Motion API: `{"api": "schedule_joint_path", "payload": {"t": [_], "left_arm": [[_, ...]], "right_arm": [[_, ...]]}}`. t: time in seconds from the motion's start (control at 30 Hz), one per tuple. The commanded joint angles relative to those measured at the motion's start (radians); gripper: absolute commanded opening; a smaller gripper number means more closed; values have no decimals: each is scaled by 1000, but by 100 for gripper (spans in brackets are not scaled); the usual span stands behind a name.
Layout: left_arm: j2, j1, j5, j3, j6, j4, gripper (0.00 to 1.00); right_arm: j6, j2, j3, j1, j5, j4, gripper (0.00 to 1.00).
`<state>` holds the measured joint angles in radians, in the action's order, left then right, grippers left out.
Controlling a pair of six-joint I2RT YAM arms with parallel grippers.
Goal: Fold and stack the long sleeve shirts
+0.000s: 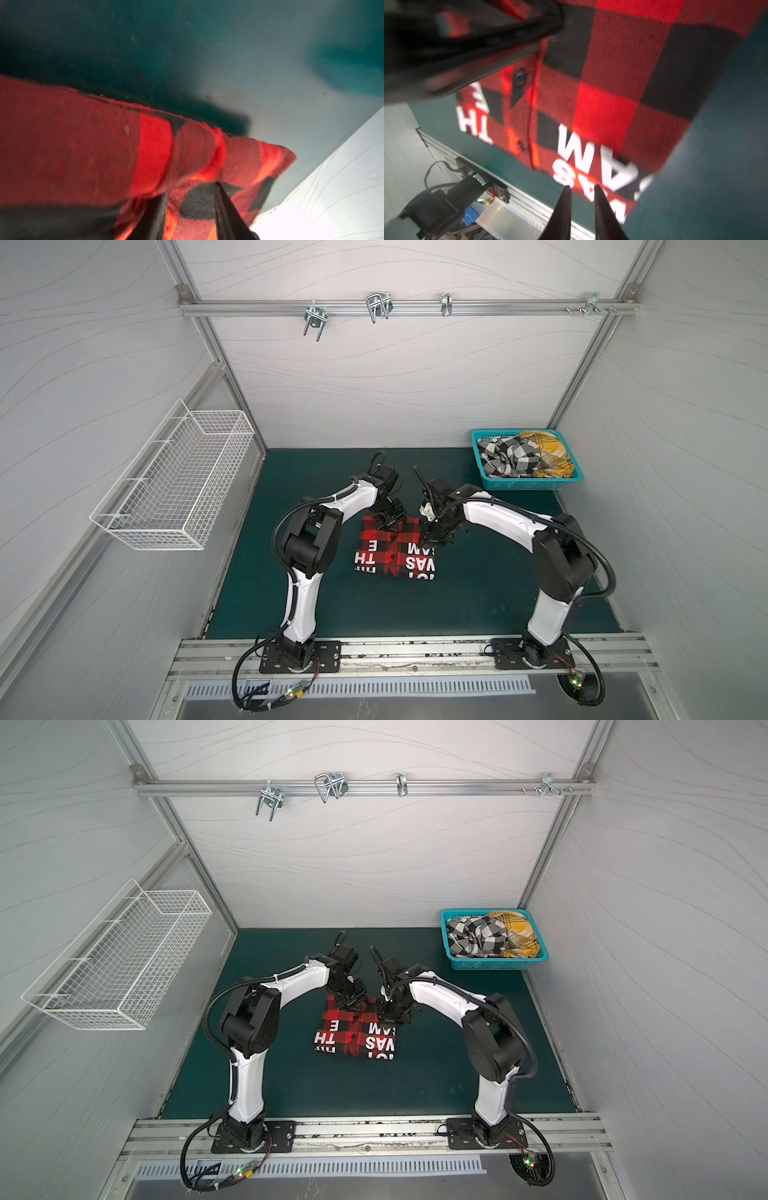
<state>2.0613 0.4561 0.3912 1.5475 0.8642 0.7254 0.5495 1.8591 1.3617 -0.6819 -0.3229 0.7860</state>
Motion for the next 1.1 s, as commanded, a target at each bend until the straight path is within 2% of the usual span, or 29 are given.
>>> {"api": "schedule_joint_path", "payload": {"t": [0.0, 0.23, 0.43, 0.53, 0.6, 0.67, 0.77, 0.87, 1.07], "left_arm": [[-61, -17, -42, 40, -29, 24, 41], [-174, -65, -59, -67, -113, 17, 43], [-381, -155, -157, -259, -219, 56, 51], [-474, -260, -36, -427, -204, 5, 55], [-517, -332, 98, -533, -177, -67, 58], [-551, -360, 185, -616, -154, -151, 63], [-570, -361, 225, -667, -124, -239, 74], [-545, -363, 233, -693, -89, -314, 89], [-440, -377, 173, -705, -81, -344, 87]], "right_arm": [[8, 82, 34, 21, -24, -40, 19], [-40, 187, 105, 97, -13, -22, 19], [-73, 196, 160, 114, -8, 30, 20], [-81, 160, 165, 114, -14, 40, 21], [-86, 125, 169, 114, -10, 54, 23], [-91, 91, 168, 115, 9, 62, 25], [-100, 62, 170, 120, 22, 76, 26], [-113, 71, 170, 124, 11, 82, 27], [-118, 119, 166, 127, 4, 69, 26]]}}
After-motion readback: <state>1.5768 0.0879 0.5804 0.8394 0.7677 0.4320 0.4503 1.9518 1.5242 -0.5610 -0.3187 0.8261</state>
